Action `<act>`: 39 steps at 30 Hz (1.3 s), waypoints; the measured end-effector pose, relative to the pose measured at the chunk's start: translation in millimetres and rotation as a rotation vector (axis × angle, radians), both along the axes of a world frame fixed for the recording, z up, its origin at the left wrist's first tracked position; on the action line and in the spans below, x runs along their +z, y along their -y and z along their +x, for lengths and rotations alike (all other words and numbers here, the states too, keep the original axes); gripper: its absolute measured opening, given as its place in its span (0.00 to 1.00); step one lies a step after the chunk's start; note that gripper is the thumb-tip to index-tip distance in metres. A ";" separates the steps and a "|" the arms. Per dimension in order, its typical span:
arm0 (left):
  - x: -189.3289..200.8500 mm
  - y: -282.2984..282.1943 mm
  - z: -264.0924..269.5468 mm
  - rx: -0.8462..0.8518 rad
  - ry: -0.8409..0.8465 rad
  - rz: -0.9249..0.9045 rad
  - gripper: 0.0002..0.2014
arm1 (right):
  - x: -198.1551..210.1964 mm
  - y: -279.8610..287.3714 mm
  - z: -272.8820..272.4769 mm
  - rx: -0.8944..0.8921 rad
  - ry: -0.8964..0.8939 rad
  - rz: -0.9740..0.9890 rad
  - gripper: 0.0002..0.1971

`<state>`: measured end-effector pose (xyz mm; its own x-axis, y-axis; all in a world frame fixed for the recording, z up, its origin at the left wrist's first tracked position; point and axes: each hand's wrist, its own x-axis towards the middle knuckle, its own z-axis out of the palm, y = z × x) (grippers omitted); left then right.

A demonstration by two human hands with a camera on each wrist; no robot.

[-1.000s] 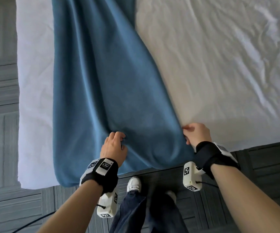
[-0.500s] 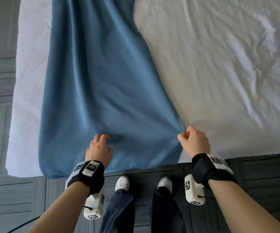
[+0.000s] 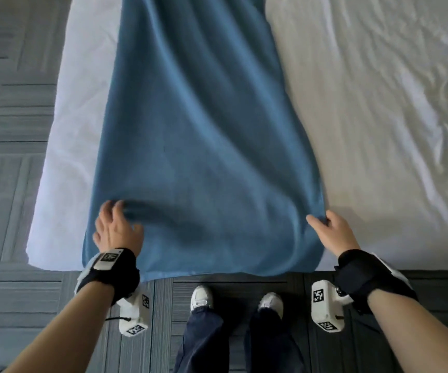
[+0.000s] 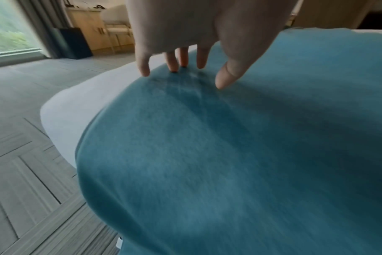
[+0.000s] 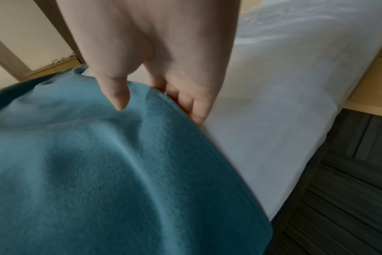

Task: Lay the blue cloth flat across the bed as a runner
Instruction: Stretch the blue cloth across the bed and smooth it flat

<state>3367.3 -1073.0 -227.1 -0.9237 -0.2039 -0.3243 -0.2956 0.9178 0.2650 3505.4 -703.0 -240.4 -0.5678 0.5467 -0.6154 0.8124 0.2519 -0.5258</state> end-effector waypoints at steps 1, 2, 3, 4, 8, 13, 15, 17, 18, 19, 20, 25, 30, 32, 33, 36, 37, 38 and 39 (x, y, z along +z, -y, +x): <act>-2.4 9.6 -10.0 0.042 -0.007 -0.014 0.31 | -1.5 0.1 -1.7 -0.025 -0.035 0.010 0.13; -5.3 18.7 -19.3 0.084 -0.010 -0.023 0.31 | -1.8 1.3 -3.7 -0.063 -0.072 0.011 0.13; -8.4 27.7 -28.2 0.126 -0.008 -0.022 0.30 | -2.9 2.9 -5.6 -0.106 -0.103 0.018 0.15; -11.5 36.0 -36.1 0.162 0.000 -0.011 0.29 | -3.6 5.1 -6.9 -0.145 -0.130 0.038 0.18; -21.4 62.4 -57.8 0.177 0.025 0.034 0.25 | -7.7 15.9 -7.0 -0.201 -0.179 0.178 0.17; -19.8 63.4 -65.6 0.086 0.156 0.170 0.16 | -7.2 35.7 -7.0 -0.110 -0.142 0.235 0.11; -15.7 60.1 -64.2 0.059 0.136 0.213 0.16 | -0.8 36.9 -5.4 -0.128 -0.173 0.293 0.09; -8.1 58.9 -61.0 0.077 0.090 0.277 0.19 | 11.0 31.1 -1.9 -0.180 -0.224 0.425 0.14; -3.7 58.6 -59.1 0.094 0.069 0.309 0.21 | 18.4 26.1 -0.1 -0.198 -0.268 0.499 0.16; 0.8 58.4 -57.5 0.107 0.051 0.332 0.20 | 26.3 20.5 1.3 -0.215 -0.316 0.562 0.16; 4.2 57.8 -54.9 0.115 0.035 0.342 0.19 | 32.4 14.1 3.0 -0.234 -0.344 0.610 0.16; 0.1 54.0 -30.4 0.228 0.043 0.273 0.22 | 29.1 -17.2 30.4 -0.191 -0.118 0.570 0.14; -7.3 51.7 -20.6 0.308 0.069 0.285 0.21 | 20.0 -31.8 44.1 -0.110 0.015 0.471 0.12; -4.3 57.0 -17.8 0.335 -0.052 0.275 0.20 | 20.4 -27.0 50.3 -0.192 -0.067 0.571 0.11; -2.8 61.4 -16.6 0.343 -0.082 0.234 0.19 | 20.7 -25.3 54.3 -0.218 -0.086 0.584 0.11; 1.8 75.1 -18.2 0.330 0.065 0.110 0.20 | 11.9 -33.3 61.1 -0.161 0.062 0.422 0.12; 1.5 79.7 -21.1 0.313 0.146 0.093 0.21 | 8.4 -38.8 61.6 -0.150 0.129 0.336 0.14; 0.8 83.6 -23.9 0.291 0.207 0.088 0.21 | 7.0 -42.8 61.1 -0.143 0.173 0.267 0.15; 0.6 84.8 -26.4 0.267 0.243 0.087 0.21 | 5.0 -45.1 60.4 -0.134 0.186 0.220 0.15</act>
